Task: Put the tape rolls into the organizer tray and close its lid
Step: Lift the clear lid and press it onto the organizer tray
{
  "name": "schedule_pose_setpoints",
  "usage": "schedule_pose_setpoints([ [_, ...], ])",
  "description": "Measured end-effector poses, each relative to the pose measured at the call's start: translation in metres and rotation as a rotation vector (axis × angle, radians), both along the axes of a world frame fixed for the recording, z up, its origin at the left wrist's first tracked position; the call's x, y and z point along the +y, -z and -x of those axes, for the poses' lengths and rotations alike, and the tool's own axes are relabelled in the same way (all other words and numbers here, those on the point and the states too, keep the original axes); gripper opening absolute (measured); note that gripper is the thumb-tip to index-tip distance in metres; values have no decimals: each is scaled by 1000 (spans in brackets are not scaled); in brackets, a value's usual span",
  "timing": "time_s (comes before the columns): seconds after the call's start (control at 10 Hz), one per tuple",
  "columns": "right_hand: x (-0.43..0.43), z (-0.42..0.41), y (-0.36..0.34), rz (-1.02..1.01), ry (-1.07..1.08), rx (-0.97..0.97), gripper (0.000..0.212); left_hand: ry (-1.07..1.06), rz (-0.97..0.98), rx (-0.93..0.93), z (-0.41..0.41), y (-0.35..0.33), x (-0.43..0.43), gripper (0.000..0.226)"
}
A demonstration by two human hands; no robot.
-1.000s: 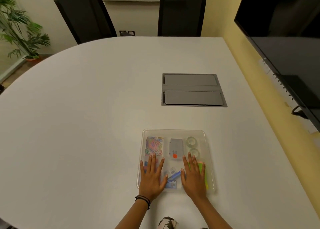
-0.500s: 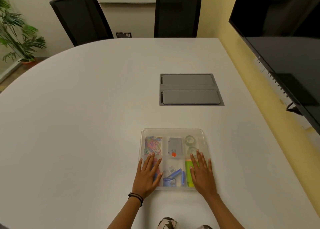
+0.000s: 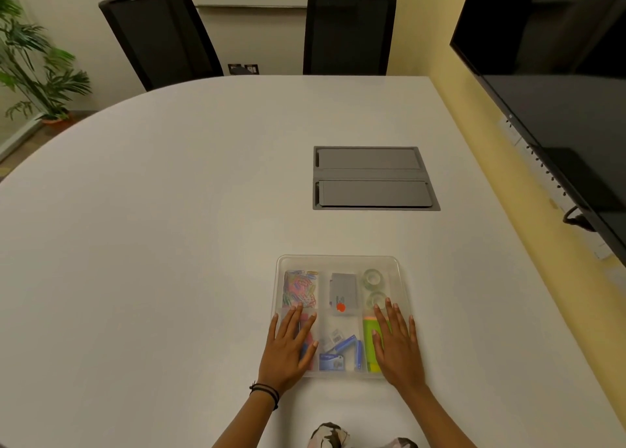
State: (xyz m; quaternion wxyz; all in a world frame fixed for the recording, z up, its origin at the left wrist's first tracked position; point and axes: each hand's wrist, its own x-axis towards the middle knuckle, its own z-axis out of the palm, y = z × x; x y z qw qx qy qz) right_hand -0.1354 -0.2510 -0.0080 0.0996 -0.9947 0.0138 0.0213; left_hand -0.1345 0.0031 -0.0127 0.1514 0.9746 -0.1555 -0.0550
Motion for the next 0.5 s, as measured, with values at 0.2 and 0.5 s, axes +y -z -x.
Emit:
schedule_pose_setpoints([
  [0.2,-1,0,-3,-6,-2,-11,56,-1,15,12,1,-2,0,56],
  [0.5,7,-23,-10,-139,40,-55,64,-22,134,-102,-11,-15,-9,60],
])
